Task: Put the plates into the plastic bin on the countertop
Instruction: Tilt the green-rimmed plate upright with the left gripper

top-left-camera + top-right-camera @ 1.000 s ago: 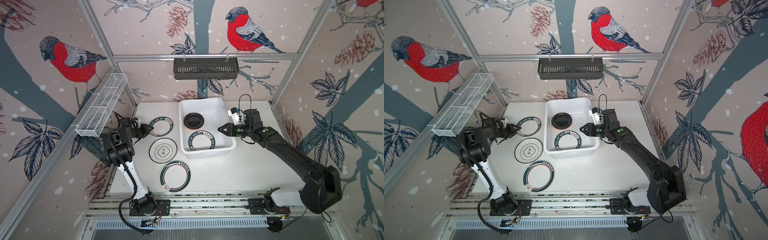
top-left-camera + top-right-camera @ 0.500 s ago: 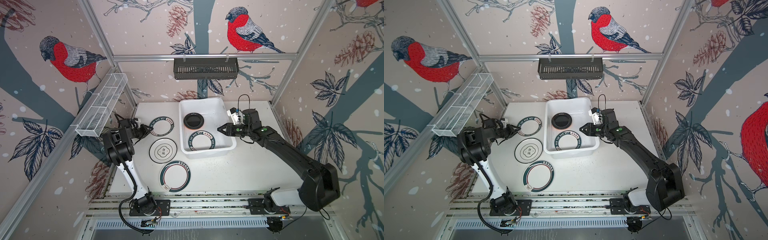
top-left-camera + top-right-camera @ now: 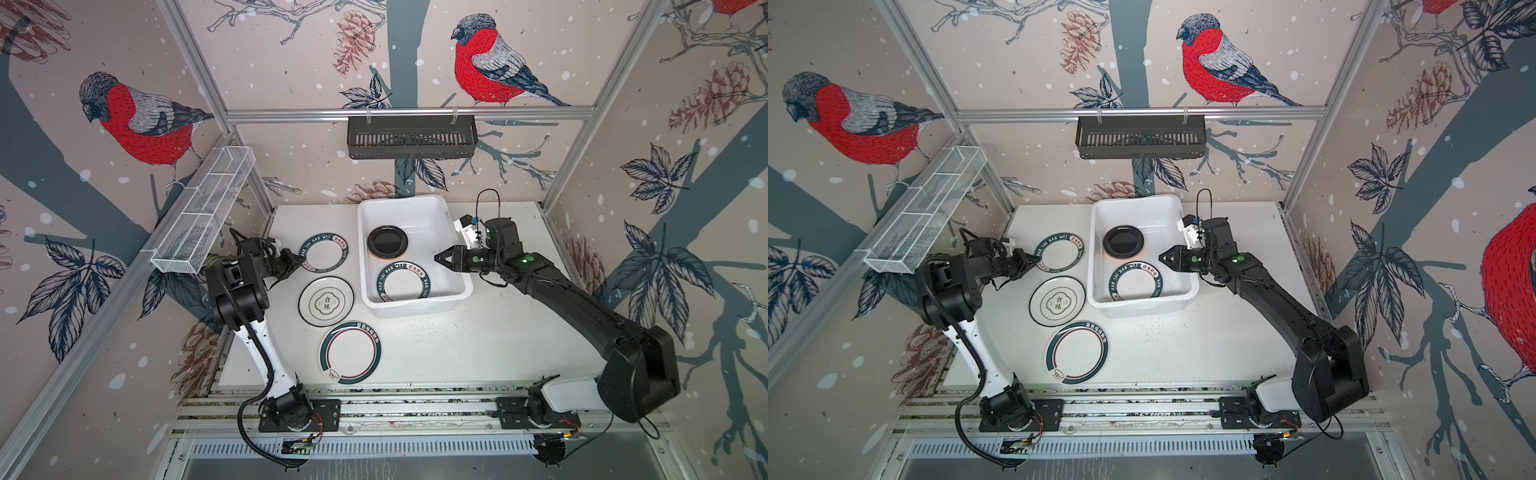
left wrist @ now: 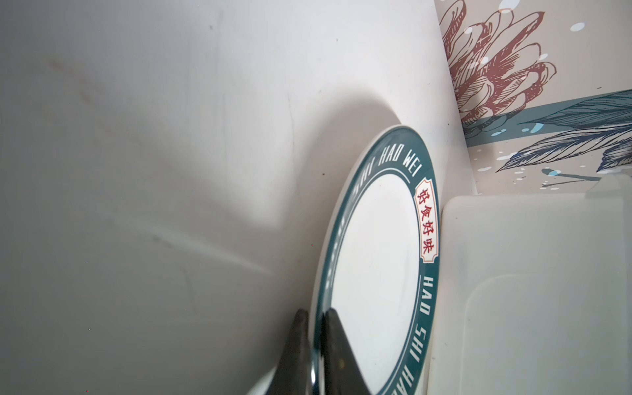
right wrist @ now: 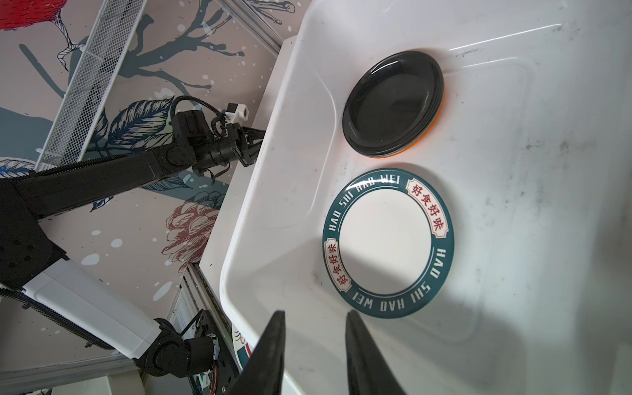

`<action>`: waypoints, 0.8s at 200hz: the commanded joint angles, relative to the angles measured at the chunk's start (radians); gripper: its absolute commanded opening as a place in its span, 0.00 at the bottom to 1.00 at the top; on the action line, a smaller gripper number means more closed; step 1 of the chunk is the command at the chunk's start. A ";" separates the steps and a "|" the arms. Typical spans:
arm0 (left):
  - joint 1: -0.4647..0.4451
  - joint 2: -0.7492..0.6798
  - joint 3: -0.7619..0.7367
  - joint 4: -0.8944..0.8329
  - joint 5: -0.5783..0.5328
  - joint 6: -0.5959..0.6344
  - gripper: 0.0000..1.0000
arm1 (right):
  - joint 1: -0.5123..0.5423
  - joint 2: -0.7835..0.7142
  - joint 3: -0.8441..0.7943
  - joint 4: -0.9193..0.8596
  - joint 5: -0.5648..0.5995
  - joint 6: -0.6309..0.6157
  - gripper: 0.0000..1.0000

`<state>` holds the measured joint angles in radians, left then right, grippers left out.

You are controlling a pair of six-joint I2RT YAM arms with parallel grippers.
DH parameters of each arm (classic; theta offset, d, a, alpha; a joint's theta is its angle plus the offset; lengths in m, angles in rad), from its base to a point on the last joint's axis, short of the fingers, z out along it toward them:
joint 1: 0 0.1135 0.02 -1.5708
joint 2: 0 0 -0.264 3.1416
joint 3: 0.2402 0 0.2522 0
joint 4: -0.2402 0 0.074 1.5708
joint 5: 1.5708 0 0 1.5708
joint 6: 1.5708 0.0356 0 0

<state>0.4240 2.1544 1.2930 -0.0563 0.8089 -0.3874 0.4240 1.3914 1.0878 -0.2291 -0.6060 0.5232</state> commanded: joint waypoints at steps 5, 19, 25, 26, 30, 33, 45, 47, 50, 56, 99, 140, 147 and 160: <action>0.003 -0.004 0.002 -0.045 -0.052 -0.010 0.07 | -0.003 0.003 -0.003 0.037 -0.022 0.006 0.32; 0.003 -0.010 0.004 -0.039 -0.041 -0.023 0.05 | -0.002 0.004 -0.003 0.040 -0.024 0.006 0.32; 0.003 -0.013 0.005 -0.035 -0.037 -0.028 0.02 | -0.003 0.005 -0.003 0.041 -0.024 0.006 0.32; 0.004 -0.013 0.005 -0.035 -0.036 -0.030 0.02 | -0.003 0.005 -0.003 0.041 -0.024 0.006 0.32; 0.003 -0.016 0.004 -0.033 -0.033 -0.034 0.02 | -0.003 0.005 -0.003 0.042 -0.025 0.006 0.32; 0.003 -0.016 0.005 -0.032 -0.031 -0.037 0.02 | -0.003 0.005 -0.004 0.042 -0.025 0.006 0.32; 0.004 -0.025 0.005 -0.025 -0.020 -0.051 0.00 | -0.003 0.006 -0.005 0.043 -0.025 0.006 0.32; 0.003 -0.025 0.005 -0.024 -0.018 -0.053 0.00 | -0.004 0.006 -0.005 0.043 -0.025 0.006 0.32; 0.004 -0.027 0.005 -0.023 -0.015 -0.055 0.00 | -0.005 0.006 -0.005 0.043 -0.024 0.006 0.32; 0.004 -0.028 0.009 -0.021 -0.009 -0.060 0.00 | -0.004 0.006 -0.006 0.044 -0.026 0.006 0.32; 0.004 -0.049 0.008 0.004 0.027 -0.097 0.00 | -0.010 0.006 -0.009 0.052 -0.028 0.008 0.32; 0.004 -0.073 -0.004 0.076 0.082 -0.169 0.00 | -0.011 0.006 -0.012 0.053 -0.028 0.008 0.32; 0.002 -0.074 -0.007 0.093 0.094 -0.190 0.00 | -0.013 0.006 -0.011 0.053 -0.028 0.008 0.32; 0.004 -0.077 -0.006 0.124 0.116 -0.222 0.00 | -0.012 0.006 -0.013 0.058 -0.028 0.009 0.32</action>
<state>0.4259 2.0930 1.2884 -0.0338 0.8455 -0.5289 0.4118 1.3960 1.0779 -0.2035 -0.6239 0.5270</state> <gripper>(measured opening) 0.080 0.321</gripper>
